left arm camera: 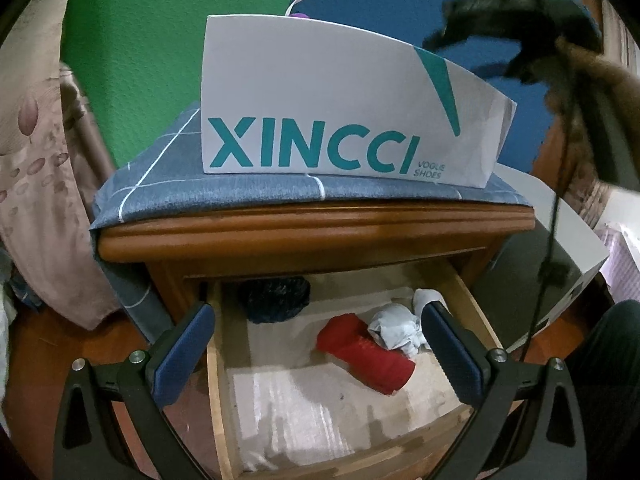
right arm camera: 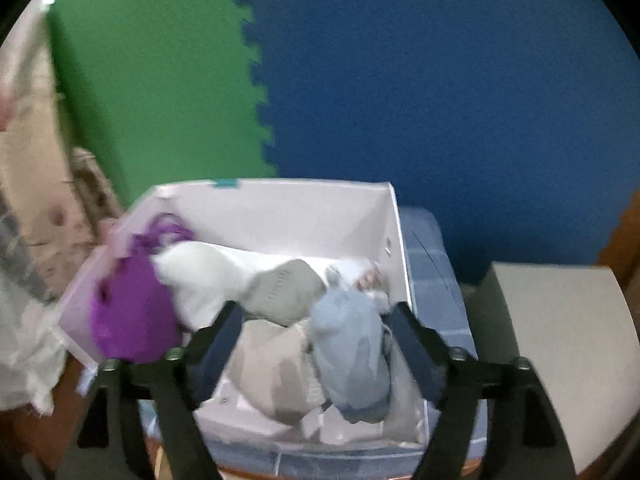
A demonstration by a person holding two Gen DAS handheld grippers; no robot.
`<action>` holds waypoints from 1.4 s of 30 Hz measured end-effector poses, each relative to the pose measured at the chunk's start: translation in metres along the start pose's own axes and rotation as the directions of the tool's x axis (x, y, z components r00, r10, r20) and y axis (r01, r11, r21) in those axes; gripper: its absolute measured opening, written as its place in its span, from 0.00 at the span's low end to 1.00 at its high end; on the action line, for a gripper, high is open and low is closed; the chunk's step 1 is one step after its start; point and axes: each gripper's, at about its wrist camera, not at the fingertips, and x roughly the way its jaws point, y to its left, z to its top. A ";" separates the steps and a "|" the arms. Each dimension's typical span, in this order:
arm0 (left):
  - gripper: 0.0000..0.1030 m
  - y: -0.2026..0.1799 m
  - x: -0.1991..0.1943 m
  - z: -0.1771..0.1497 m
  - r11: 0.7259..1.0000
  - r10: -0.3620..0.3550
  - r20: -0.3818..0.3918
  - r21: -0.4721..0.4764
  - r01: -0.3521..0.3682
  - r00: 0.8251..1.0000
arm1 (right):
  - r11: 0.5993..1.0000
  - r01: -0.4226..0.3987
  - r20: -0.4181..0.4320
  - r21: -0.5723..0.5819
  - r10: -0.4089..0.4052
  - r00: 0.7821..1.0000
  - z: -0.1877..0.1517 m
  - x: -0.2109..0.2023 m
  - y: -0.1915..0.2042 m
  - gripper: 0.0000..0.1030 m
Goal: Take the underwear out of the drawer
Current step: 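Reach the left tool down into the drawer toward the red sock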
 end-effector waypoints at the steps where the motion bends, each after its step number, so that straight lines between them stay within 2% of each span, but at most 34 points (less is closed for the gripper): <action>1: 0.99 -0.001 0.000 -0.001 1.000 0.001 0.002 0.007 -0.001 1.000 | 1.000 -0.016 0.022 -0.019 0.017 1.000 0.001 -0.014 -0.003 0.79; 4: 0.99 -0.006 0.000 -0.004 0.999 -0.001 -0.006 0.033 0.001 1.000 | 0.998 -0.038 0.120 -0.042 0.042 0.992 -0.016 -0.065 -0.020 0.80; 6: 0.99 -0.010 0.003 -0.010 0.998 -0.009 -0.026 0.061 0.010 1.000 | 0.998 -0.007 0.151 -0.062 0.016 0.988 -0.046 -0.092 -0.038 0.81; 10: 0.99 -0.022 0.015 -0.021 0.992 -0.036 -0.089 0.116 0.046 0.995 | 0.990 0.096 0.115 -0.103 -0.084 0.990 -0.118 -0.102 -0.068 0.81; 14: 0.99 -0.045 0.044 -0.031 0.981 -0.043 -0.231 0.175 0.085 0.972 | 0.999 0.044 0.007 0.000 -0.044 0.999 -0.187 -0.079 -0.095 0.81; 16: 0.99 -0.052 0.056 -0.030 0.991 -0.057 -0.283 0.104 0.090 0.957 | 0.999 0.035 -0.021 -0.003 -0.035 0.999 -0.196 -0.069 -0.094 0.81; 17: 0.99 -0.054 0.058 -0.028 0.994 -0.060 -0.275 0.068 0.081 0.959 | 1.000 0.024 0.011 -0.012 -0.024 1.000 -0.196 -0.072 -0.092 0.81; 18: 0.99 -0.061 0.060 -0.025 0.997 -0.032 -0.260 0.054 0.047 0.965 | 1.000 -0.015 0.064 -0.016 0.016 0.998 -0.195 -0.078 -0.091 0.81; 19: 0.99 -0.073 0.066 -0.022 0.996 0.014 -0.260 0.093 0.011 0.965 | 0.999 -0.046 0.084 -0.017 0.048 0.995 -0.198 -0.079 -0.091 0.81; 20: 0.98 -0.084 0.072 -0.020 0.989 0.037 -0.270 0.150 0.004 0.962 | 0.998 -0.067 0.074 -0.013 0.067 0.995 -0.199 -0.075 -0.092 0.81; 22: 0.97 -0.107 0.083 -0.018 0.947 0.037 -0.307 0.315 0.065 0.951 | 0.998 -0.068 0.039 0.001 0.068 0.997 -0.200 -0.066 -0.095 0.81; 24: 0.97 -0.120 0.095 -0.019 0.878 0.030 -0.359 0.456 0.147 0.933 | 0.996 -0.089 0.041 0.022 0.089 0.995 -0.201 -0.066 -0.100 0.81; 25: 0.97 -0.119 0.099 -0.019 0.853 0.018 -0.385 0.488 0.187 0.923 | 0.994 -0.102 0.049 0.031 0.101 0.994 -0.202 -0.069 -0.101 0.81; 26: 0.97 -0.116 0.104 -0.022 0.822 -0.001 -0.433 0.513 0.247 0.901 | 0.992 -0.116 0.058 0.042 0.113 0.992 -0.204 -0.073 -0.104 0.81; 27: 0.97 -0.114 0.106 -0.025 0.800 0.015 -0.442 0.544 0.255 0.897 | 0.991 -0.124 0.062 0.051 0.121 0.991 -0.205 -0.074 -0.107 0.81; 29: 0.97 -0.112 0.107 -0.033 0.727 0.039 -0.456 0.624 0.288 0.889 | 0.987 -0.142 0.066 0.071 0.137 0.988 -0.207 -0.076 -0.112 0.81; 30: 0.97 -0.112 0.108 -0.037 0.684 0.050 -0.475 0.657 0.316 0.878 | 0.985 -0.154 0.065 0.082 0.149 0.987 -0.208 -0.077 -0.114 0.81; 31: 0.97 -0.113 0.107 -0.040 0.642 0.063 -0.476 0.692 0.330 0.877 | 0.981 -0.167 0.064 0.095 0.161 0.985 -0.208 -0.077 -0.117 0.81; 32: 0.97 -0.114 0.103 -0.043 0.568 0.060 -0.472 0.741 0.358 0.880 | 0.978 -0.176 0.059 0.108 0.171 0.984 -0.209 -0.077 -0.119 0.81; 34: 0.97 -0.115 0.099 -0.049 0.462 0.058 -0.470 0.795 0.394 0.881 | 0.972 -0.194 0.050 0.134 0.189 0.981 -0.208 -0.072 -0.122 0.81; 35: 0.98 -0.116 0.099 -0.049 0.418 0.045 -0.465 0.813 0.406 0.884 | 0.969 -0.204 0.047 0.142 0.199 0.979 -0.208 -0.070 -0.122 0.81; 36: 1.00 -0.116 0.097 -0.047 0.392 0.015 -0.451 0.824 0.409 0.893 | 0.966 -0.213 0.043 0.149 0.209 0.977 -0.208 -0.069 -0.122 0.81; 37: 1.00 -0.114 0.099 -0.045 0.385 0.001 -0.451 0.824 0.416 0.893 | 0.964 -0.218 0.039 0.152 0.215 0.976 -0.208 -0.068 -0.122 0.81; 40: 0.99 -0.114 0.108 -0.036 0.415 -0.021 -0.476 0.796 0.441 0.879 | 0.962 -0.230 0.035 0.149 0.227 0.973 -0.208 -0.066 -0.119 0.81; 41: 0.91 -0.115 0.112 -0.034 0.421 -0.013 -0.485 0.791 0.445 0.875 | 0.962 -0.230 0.031 0.147 0.228 0.973 -0.209 -0.065 -0.119 0.81; 42: 0.86 -0.115 0.114 -0.034 0.415 0.002 -0.485 0.796 0.440 0.875 | 0.963 -0.228 0.026 0.145 0.227 0.974 -0.209 -0.065 -0.118 0.81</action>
